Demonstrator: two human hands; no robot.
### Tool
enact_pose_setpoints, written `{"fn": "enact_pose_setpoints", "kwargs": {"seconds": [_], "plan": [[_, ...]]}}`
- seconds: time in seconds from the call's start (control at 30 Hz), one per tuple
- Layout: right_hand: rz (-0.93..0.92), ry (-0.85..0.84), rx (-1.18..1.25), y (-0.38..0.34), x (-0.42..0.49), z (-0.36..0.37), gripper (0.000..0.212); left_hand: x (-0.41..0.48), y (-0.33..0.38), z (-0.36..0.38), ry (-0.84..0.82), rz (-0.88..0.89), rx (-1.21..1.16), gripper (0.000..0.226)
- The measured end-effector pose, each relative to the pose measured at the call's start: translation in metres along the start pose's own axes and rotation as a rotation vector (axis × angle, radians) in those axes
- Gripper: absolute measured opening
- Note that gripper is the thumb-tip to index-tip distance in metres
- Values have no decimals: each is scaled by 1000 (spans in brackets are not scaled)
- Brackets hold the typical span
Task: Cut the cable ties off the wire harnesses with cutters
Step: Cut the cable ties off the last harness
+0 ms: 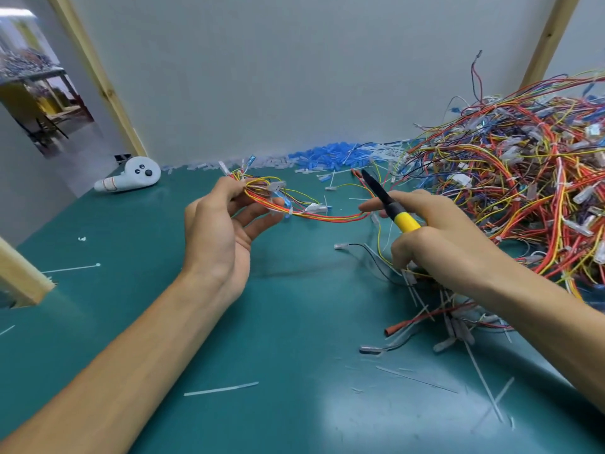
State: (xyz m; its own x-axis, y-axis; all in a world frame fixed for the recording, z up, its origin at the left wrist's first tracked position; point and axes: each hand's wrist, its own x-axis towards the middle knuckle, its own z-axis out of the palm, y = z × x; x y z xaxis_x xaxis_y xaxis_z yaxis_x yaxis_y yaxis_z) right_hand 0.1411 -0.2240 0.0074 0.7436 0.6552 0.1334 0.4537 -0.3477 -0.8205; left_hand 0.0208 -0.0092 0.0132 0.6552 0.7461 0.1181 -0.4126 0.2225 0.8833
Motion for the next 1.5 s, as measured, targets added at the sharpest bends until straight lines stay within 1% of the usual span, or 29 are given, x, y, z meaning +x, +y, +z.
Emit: {"fn": "enact_pose_setpoints", "kwargs": {"seconds": [0.1, 0.17, 0.2, 0.23, 0.37, 0.43, 0.6, 0.8, 1.0, 1.07, 1.13, 1.27, 1.5], "plan": [[-150, 111, -199, 0, -3, 5, 48, -1, 0, 0, -17, -29, -27, 40], [-229, 155, -230, -1, -6, 7, 54, -1, 0, 1, -32, -50, -42, 30], [-251, 160, -233, -2, -7, 7, 53, -1, -1, 1, -38, -58, -48, 26], [-278, 168, -240, -3, -8, 8, 49, -1, -1, 2, -46, -63, -54, 23], [-405, 187, -359, -3, -11, 11, 15, -5, -5, 4, -75, -54, -56, 23], [-400, 173, -388, -3, -12, 12, 12, -8, -6, 6, -93, -44, -56, 25], [-372, 155, -487, -4, -14, 11, 15, -14, -10, 10, -119, -30, -58, 26], [-341, 154, -497, -3, -13, 13, 21, -16, -12, 10, -121, -30, -45, 26], [-291, 174, -509, 0, -12, 13, 21, -16, -13, 10, -124, -10, -31, 24], [-282, 181, -517, 0, -12, 13, 22, -17, -13, 10, -133, 4, -22, 29], [-276, 189, -520, -1, -12, 14, 23, -17, -14, 10, -137, 26, -12, 31], [-236, 172, -511, 0, -13, 14, 24, -19, -14, 11, -152, 108, 44, 16], [-105, 15, -438, -7, -13, 8, 29, -22, -15, 12, -165, 286, 168, 18]]}}
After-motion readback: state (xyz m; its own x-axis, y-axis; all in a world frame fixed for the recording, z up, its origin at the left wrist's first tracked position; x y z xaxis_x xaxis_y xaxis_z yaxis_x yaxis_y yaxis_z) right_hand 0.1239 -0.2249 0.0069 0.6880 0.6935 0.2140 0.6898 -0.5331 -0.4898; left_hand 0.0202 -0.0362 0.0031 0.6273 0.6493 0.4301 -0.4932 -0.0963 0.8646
